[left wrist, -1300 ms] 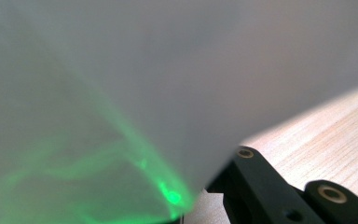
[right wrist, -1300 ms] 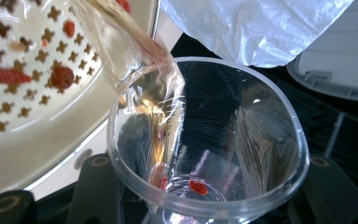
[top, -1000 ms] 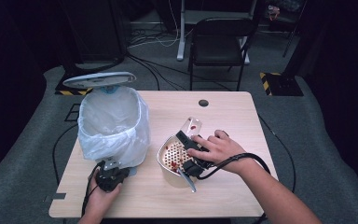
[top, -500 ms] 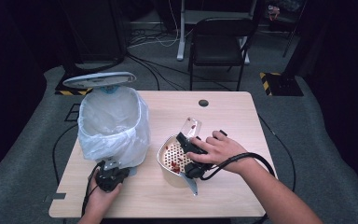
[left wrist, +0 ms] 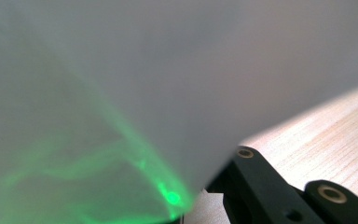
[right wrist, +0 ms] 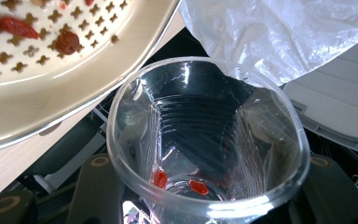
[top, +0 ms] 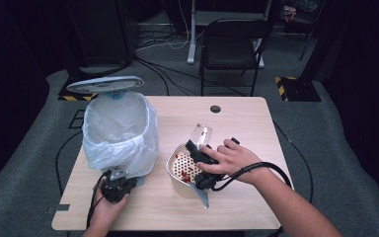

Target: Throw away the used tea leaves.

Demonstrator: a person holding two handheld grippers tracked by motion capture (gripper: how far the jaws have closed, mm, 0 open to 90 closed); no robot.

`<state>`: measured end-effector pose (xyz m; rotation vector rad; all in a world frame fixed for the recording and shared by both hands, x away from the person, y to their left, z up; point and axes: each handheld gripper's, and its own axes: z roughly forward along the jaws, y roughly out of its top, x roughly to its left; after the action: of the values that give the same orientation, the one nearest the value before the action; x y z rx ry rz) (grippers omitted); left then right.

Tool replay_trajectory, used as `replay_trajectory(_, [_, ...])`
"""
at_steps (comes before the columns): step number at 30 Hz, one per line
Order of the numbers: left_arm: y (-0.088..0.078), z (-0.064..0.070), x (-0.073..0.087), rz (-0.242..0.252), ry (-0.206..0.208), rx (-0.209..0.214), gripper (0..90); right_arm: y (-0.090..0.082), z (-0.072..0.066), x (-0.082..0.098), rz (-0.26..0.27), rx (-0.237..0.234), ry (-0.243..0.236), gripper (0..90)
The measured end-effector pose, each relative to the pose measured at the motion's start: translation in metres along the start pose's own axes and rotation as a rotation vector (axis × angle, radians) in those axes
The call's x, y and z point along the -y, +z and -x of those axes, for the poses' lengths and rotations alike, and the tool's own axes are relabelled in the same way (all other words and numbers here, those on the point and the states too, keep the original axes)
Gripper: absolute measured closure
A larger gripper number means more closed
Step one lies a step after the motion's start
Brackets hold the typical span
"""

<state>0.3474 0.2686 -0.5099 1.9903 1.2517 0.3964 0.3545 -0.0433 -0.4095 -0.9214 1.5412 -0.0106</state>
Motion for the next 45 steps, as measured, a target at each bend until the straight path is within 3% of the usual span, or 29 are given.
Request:
replay_trajectory(1, [0.000,0.000,0.000,-0.001,-0.002,0.004,88.3,0.001,-0.001,-0.001,0.011,0.010,0.007,46.4])
replay_trajectory(5, [0.000,0.000,0.000,0.000,0.000,0.000,88.3,0.000,0.001,-0.001,0.008,-0.002,-0.039,46.3])
replay_trajectory(8, [0.000,0.000,0.000,-0.001,0.000,0.002,88.3,0.001,0.009,0.001,0.032,-0.023,-0.053,46.3])
replay_trajectory(9, [0.000,0.000,0.000,0.000,0.000,0.002,88.3,0.000,0.006,0.001,0.027,-0.019,0.048,46.3])
replay_trajectory(10, [0.000,0.000,0.000,0.001,0.001,0.005,88.3,0.001,0.006,0.000,0.040,0.013,0.113,46.3])
replay_trajectory(11, [0.000,0.000,0.000,0.000,0.003,0.009,88.3,0.001,0.009,0.001,0.046,-0.001,0.094,46.3])
replay_trajectory(12, [0.000,-0.001,0.000,-0.006,0.003,-0.005,88.3,-0.001,0.017,0.005,0.042,-0.046,-0.015,46.3])
replay_trajectory(13, [0.000,-0.002,0.000,-0.009,0.023,-0.010,88.3,-0.001,0.014,0.004,0.048,-0.032,0.058,46.1])
replay_trajectory(14, [-0.001,0.002,0.001,-0.008,-0.031,-0.045,88.3,-0.003,0.019,0.005,0.033,-0.046,0.022,46.1])
replay_trajectory(15, [0.000,0.003,0.001,0.007,-0.041,-0.042,88.3,-0.003,0.023,0.008,0.053,-0.008,0.052,46.0])
replay_trajectory(16, [0.000,0.001,0.000,0.002,-0.012,-0.008,88.3,-0.002,0.028,0.011,0.083,-0.019,0.096,46.0])
replay_trajectory(17, [0.000,-0.001,0.000,-0.007,0.018,0.017,88.3,-0.006,0.030,0.014,0.066,-0.128,0.208,46.0])
replay_trajectory(19, [0.000,0.001,0.000,0.001,-0.008,-0.007,88.3,-0.003,0.038,0.020,0.127,-0.157,0.352,45.9])
replay_trajectory(20, [0.000,0.000,0.000,0.001,-0.005,-0.003,88.3,-0.002,0.040,0.024,0.140,-0.140,0.433,45.9])
replay_trajectory(21, [0.000,0.000,0.000,-0.001,0.001,0.003,88.3,-0.001,0.042,0.027,0.144,-0.155,0.485,46.0])
replay_trajectory(23, [0.000,0.000,0.000,-0.001,-0.003,0.000,88.3,0.001,0.045,0.032,0.158,-0.167,0.526,45.9])
replay_trajectory(24, [0.000,0.000,0.000,-0.001,-0.004,-0.001,88.3,0.002,0.047,0.036,0.166,-0.182,0.580,45.9])
replay_trajectory(25, [-0.004,-0.006,-0.001,-0.066,0.073,-0.010,88.3,0.002,0.048,0.039,0.176,-0.200,0.627,45.8])
replay_trajectory(26, [-0.005,-0.006,-0.001,-0.072,0.085,-0.008,88.2,0.003,0.049,0.041,0.184,-0.213,0.667,45.8])
replay_trajectory(28, [-0.005,-0.006,-0.001,-0.071,0.082,-0.009,88.2,0.004,0.051,0.049,0.204,-0.236,0.765,45.8])
replay_trajectory(35, [-0.005,-0.006,-0.001,-0.071,0.083,-0.009,88.2,0.004,0.057,0.067,0.238,-0.293,1.013,45.8])
replay_trajectory(38, [-0.005,-0.006,-0.001,-0.071,0.082,-0.009,88.3,0.003,0.064,0.074,0.251,-0.351,1.142,45.9])
replay_trajectory(45, [-0.005,-0.006,-0.001,-0.070,0.081,-0.009,88.3,0.003,0.076,0.088,0.293,-0.391,1.310,45.9])
